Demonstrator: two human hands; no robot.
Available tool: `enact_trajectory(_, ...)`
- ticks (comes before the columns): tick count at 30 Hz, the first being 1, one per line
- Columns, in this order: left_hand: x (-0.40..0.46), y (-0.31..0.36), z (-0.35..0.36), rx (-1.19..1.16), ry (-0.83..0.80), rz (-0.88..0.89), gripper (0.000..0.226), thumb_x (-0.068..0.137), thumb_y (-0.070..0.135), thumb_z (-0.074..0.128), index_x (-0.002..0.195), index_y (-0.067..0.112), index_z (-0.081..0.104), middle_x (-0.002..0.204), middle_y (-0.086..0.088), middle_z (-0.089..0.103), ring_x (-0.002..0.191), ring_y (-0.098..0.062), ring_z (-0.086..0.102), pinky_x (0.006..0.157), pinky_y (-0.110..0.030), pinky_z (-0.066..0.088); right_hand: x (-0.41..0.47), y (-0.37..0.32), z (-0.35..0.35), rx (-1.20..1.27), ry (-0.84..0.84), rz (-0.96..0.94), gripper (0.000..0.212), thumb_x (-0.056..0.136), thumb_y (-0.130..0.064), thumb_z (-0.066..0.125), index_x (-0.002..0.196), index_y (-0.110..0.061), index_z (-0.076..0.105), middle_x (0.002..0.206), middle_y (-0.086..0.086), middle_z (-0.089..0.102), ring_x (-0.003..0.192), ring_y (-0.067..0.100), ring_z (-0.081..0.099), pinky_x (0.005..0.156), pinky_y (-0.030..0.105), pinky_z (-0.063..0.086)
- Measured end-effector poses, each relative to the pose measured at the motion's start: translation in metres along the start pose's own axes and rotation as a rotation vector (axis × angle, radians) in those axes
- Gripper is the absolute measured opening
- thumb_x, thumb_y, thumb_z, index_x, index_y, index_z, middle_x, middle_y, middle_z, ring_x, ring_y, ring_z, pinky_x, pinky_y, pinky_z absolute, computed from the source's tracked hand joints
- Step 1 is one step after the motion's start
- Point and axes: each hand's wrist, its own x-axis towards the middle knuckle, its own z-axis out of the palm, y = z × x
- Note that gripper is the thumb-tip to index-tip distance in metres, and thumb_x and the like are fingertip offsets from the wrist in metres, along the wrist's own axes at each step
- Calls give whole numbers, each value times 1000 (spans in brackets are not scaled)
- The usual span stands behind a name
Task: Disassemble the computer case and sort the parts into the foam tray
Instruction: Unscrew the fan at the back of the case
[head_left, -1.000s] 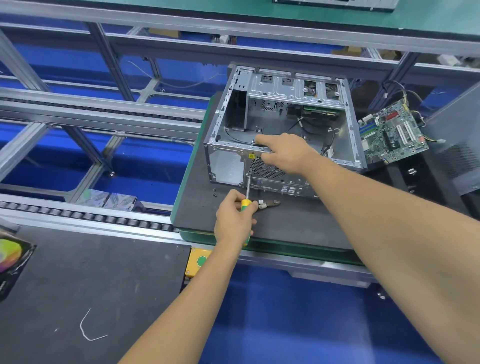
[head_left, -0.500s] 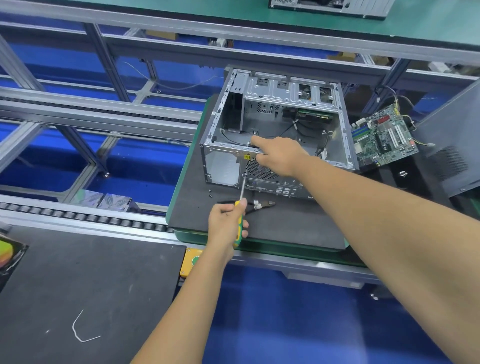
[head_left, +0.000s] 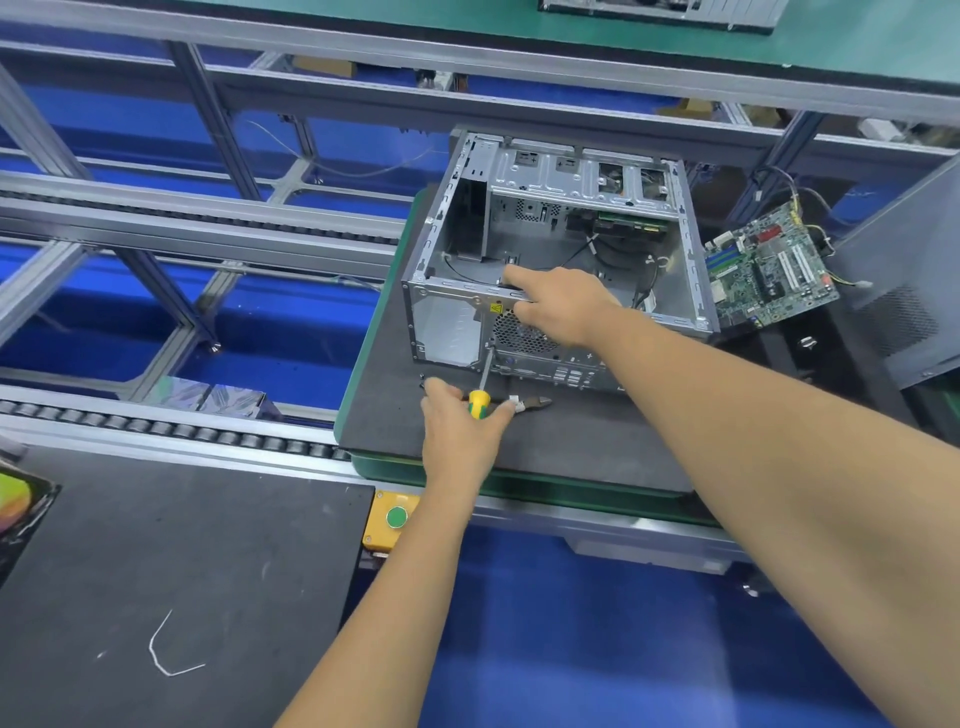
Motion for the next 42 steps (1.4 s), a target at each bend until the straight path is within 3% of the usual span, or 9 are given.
enact_trajectory(2,-3,4,0,88,74,70,44,86,34,80,100,18,41,102,0,48,75,-11,51,70,-40,47,1,0,0,-3,1,9,27,96,-31,45,121,-22,44,72,3,51,75,34,51,64,40,36)
enact_trajectory(6,-2,-4,-1,42,115,41,30,93,38,73,91,21,48,89,2,67,66,-12,71,72,-43,56,1,-1,0,-2,-6,14,26,96,-32,45,120,-22,45,75,6,55,76,35,54,64,41,38)
enact_trajectory(10,4,-11,-2,-350,-14,-125,30,92,37,76,95,14,58,89,-2,74,67,-11,76,74,-49,63,1,0,1,6,-3,17,25,96,-32,45,119,-22,45,70,3,52,74,34,53,63,40,36)
enact_trajectory(17,10,-8,-10,-731,-299,-451,34,99,37,66,106,4,68,100,-9,76,80,-15,78,57,-26,59,1,1,1,6,-13,20,12,96,-31,44,104,-27,36,68,3,50,68,30,48,61,40,34)
enact_trajectory(24,12,-11,-18,-1017,-539,-655,39,100,44,60,105,6,66,74,-2,65,56,-9,59,43,-18,46,2,1,3,4,-4,23,13,95,-32,44,106,-28,37,67,2,49,62,21,45,58,39,33)
enact_trajectory(28,10,-7,-7,-770,-381,-442,44,88,43,79,103,10,54,82,-4,62,53,-11,52,41,-21,41,3,2,3,11,-8,29,13,94,-31,44,104,-27,37,67,3,51,62,18,45,55,38,30)
enact_trajectory(32,7,-5,-2,-555,-154,-252,41,81,20,87,96,11,50,86,-10,70,50,-10,61,44,-25,50,3,2,4,10,-1,28,12,93,-31,45,100,-29,35,65,3,49,60,19,44,52,35,27)
enact_trajectory(37,5,-11,1,-231,-54,-153,30,88,42,76,95,17,63,69,6,75,69,-9,75,72,-47,63,3,3,4,22,-7,36,12,92,-31,44,99,-31,35,66,4,51,61,21,47,52,35,28)
enact_trajectory(42,8,-17,-3,-476,-171,-251,25,96,36,70,99,12,65,97,-3,75,78,-12,77,73,-41,63,3,4,4,32,-11,38,13,91,-32,45,101,-29,37,67,4,52,61,20,47,52,35,28)
